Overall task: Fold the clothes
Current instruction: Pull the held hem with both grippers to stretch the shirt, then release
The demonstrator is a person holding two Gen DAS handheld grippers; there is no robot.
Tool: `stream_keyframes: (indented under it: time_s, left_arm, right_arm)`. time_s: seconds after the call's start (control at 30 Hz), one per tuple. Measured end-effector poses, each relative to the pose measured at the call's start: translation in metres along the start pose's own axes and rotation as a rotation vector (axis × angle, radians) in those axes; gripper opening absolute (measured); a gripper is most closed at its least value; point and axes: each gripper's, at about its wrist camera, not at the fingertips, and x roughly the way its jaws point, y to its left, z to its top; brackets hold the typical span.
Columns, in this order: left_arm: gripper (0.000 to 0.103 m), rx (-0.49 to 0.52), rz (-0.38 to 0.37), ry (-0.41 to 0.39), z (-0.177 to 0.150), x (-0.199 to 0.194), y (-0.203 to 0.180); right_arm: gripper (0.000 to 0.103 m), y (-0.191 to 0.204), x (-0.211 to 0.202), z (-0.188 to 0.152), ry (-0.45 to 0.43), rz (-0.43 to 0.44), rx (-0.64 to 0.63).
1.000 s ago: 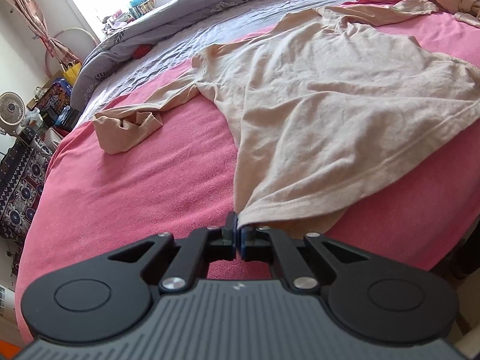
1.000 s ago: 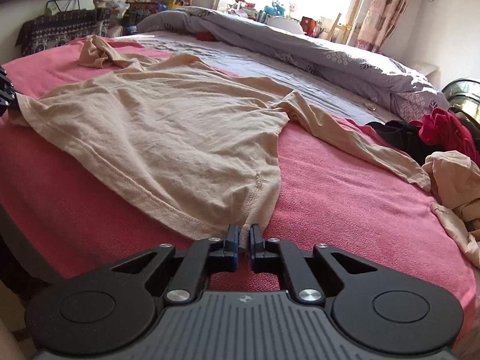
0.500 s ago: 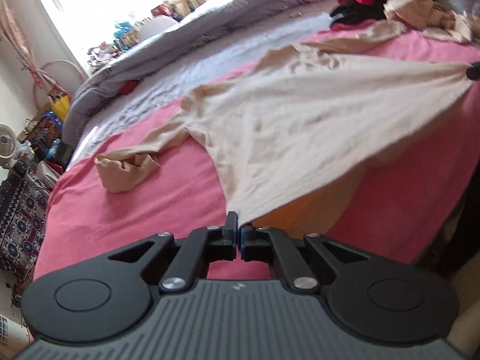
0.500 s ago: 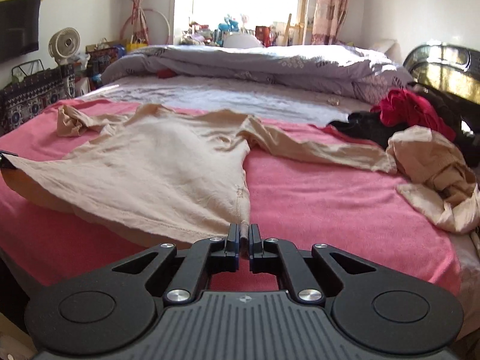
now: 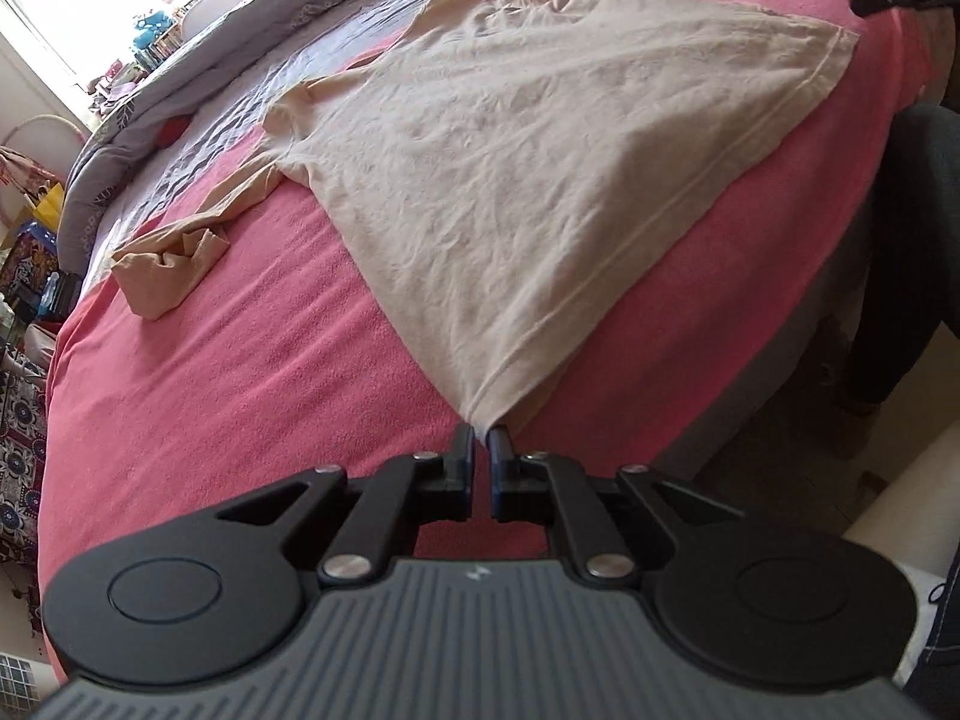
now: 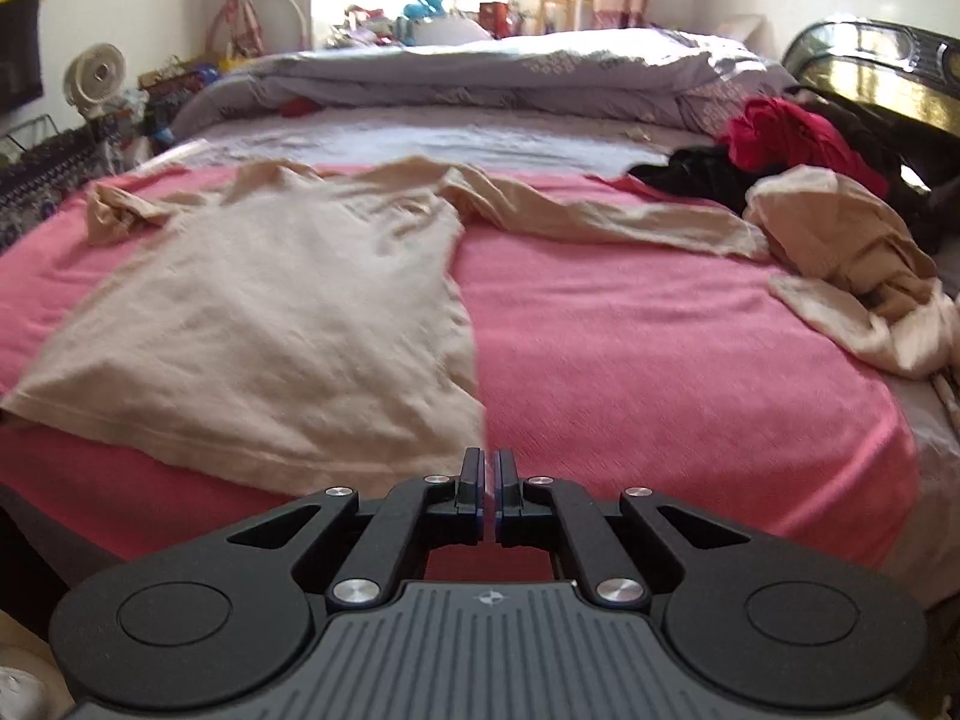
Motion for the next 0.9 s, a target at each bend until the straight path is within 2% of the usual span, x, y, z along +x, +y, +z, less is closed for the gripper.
stream_keyframes:
  time_s: [0.07,0.1,0.13,0.17,0.2,0.23,0.27,0.3,0.37,0.47,0.5,0.57,0.6,0.63,0.67,0.73,0.77,0.8,0.83,0.87,0.9]
  left_arm:
    - [0.008,-0.028,0.024,0.007,-0.003,-0.002,0.006]
    - [0.008,-0.053,0.023,0.006,-0.003,-0.004,0.01]
    - [0.008,-0.079,0.023,0.004,-0.003,-0.006,0.014]
    - [0.008,-0.093,0.02,-0.003,-0.003,-0.008,0.015]
    - [0.008,-0.09,0.016,-0.013,-0.001,-0.009,0.014]
    - [0.009,-0.081,0.012,-0.023,0.001,-0.009,0.01]
    - [0.016,-0.071,0.008,-0.033,0.003,-0.008,0.007]
    - [0.03,-0.064,0.004,-0.041,0.005,-0.006,0.004]
    - [0.045,-0.055,-0.008,-0.048,0.009,0.002,-0.004]
    - [0.047,-0.081,-0.042,-0.045,0.016,0.013,-0.01]
    - [0.053,-0.097,-0.054,-0.045,0.018,0.014,-0.011]
    - [0.058,-0.143,-0.088,-0.047,0.022,0.017,-0.009]
    - [0.061,-0.188,-0.121,-0.046,0.022,0.016,-0.003]
    - [0.063,-0.243,-0.152,-0.037,0.022,0.017,0.005]
    - [0.068,-0.312,-0.184,-0.023,0.02,0.019,0.015]
    - [0.068,-0.457,-0.247,0.019,0.014,0.029,0.035]
    - [0.067,-0.52,-0.278,0.035,0.011,0.035,0.044]
    - [0.065,-0.565,-0.3,0.04,0.009,0.038,0.05]
    - [0.065,-0.583,-0.304,0.042,0.009,0.039,0.052]
    - [0.057,-0.579,-0.306,0.037,0.012,0.037,0.053]
    - [0.036,-0.567,-0.312,0.026,0.015,0.033,0.053]
  right_arm:
    - [0.012,0.032,0.008,0.014,-0.045,0.109,-0.064]
    - [0.019,0.051,0.013,0.018,-0.062,0.168,-0.116]
    - [0.026,0.07,0.016,0.017,-0.072,0.187,-0.188]
    - [0.045,0.089,0.019,0.014,-0.083,0.201,-0.262]
    - [0.054,0.109,0.022,0.012,-0.093,0.215,-0.336]
    - [0.054,0.124,0.024,0.007,-0.096,0.209,-0.396]
    - [0.054,0.13,0.026,0.002,-0.088,0.203,-0.414]
    - [0.054,0.135,0.028,-0.002,-0.079,0.199,-0.425]
    - [0.054,0.127,0.026,-0.006,-0.055,0.162,-0.362]
    - [0.058,0.081,0.02,-0.006,-0.026,0.053,-0.158]
    - [0.058,0.061,0.017,-0.006,-0.014,0.021,-0.069]
    - [0.058,0.018,0.014,-0.006,0.006,-0.024,0.121]
    - [0.059,-0.003,0.012,-0.006,0.008,-0.027,0.218]
    - [0.059,-0.015,0.012,-0.007,0.007,-0.03,0.261]
    - [0.059,-0.026,0.013,-0.008,0.005,-0.034,0.296]
    - [0.059,-0.041,0.019,-0.009,0.009,-0.037,0.33]
    - [0.053,-0.042,0.024,-0.01,0.021,-0.028,0.325]
    - [0.03,-0.041,0.031,-0.011,0.042,-0.011,0.329]
    - [0.012,-0.039,0.04,-0.013,0.08,0.02,0.347]
    - [0.005,-0.036,0.046,-0.015,0.102,0.047,0.369]
    - [0.005,-0.033,0.047,-0.015,0.1,0.076,0.381]
